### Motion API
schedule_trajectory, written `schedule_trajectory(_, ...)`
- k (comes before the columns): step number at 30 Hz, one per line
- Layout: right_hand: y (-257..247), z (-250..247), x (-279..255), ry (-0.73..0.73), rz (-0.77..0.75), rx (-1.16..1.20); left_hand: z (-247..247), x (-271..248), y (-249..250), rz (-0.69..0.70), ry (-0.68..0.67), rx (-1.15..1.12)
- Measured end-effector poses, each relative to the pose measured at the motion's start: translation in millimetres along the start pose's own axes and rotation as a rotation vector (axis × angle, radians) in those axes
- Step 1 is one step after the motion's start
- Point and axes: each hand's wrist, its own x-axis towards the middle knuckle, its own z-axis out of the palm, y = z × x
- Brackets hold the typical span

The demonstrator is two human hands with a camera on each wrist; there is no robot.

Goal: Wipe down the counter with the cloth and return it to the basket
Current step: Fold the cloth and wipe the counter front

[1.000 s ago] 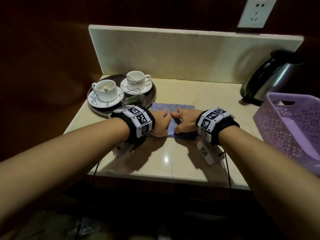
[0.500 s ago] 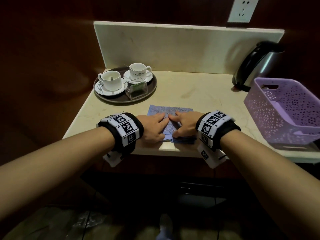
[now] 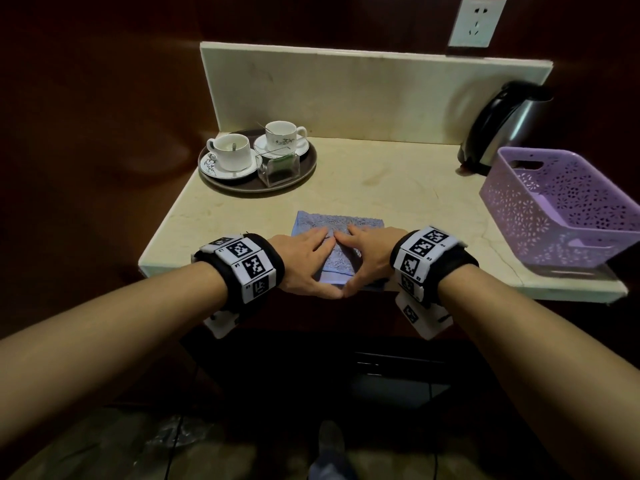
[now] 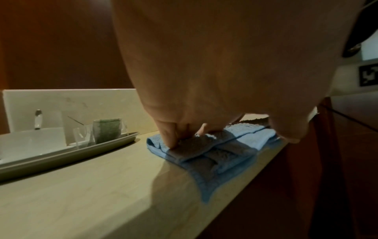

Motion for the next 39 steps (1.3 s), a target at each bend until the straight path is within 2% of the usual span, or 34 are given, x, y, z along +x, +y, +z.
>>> schedule_trajectory(3, 0, 2, -3, 0.006, -0.014, 0.005, 3, -2, 1, 0.017, 0.036, 0.033)
schedule_trajectory(6, 6, 1, -9, 0.014, -0.023, 0.066, -1, -2, -4, 0.056, 0.129, 0.013)
schedule_trajectory(10, 11, 3, -20, 0.085, -0.042, 0.108, -1, 1, -12, 0.072, 0.191, -0.011)
schedule_trajectory(15, 8, 5, -20, 0.121, -0.07, 0.041, 2, 4, -15, 0.075, 0.246, -0.006)
schedule_trajectory(23, 7, 20, -22, 0.043, -0.108, -0.059, 6, 3, -15, 0.083, 0.286, 0.03)
schedule_trajectory(27, 7, 31, -17, 0.254, -0.108, -0.138, 12, 2, 2, 0.051, 0.327, 0.137)
schedule_trajectory(32, -4, 28, -21, 0.384, -0.086, -0.194, 19, 1, 15, -0.007, 0.396, 0.175)
schedule_trajectory(35, -7, 19, -31, 0.439, -0.071, -0.084, 13, -7, 13, 0.007, 0.426, 0.081)
schedule_trajectory(39, 3, 9, -35, 0.473, -0.047, 0.292, -12, -17, -3, -0.011, 0.427, -0.155)
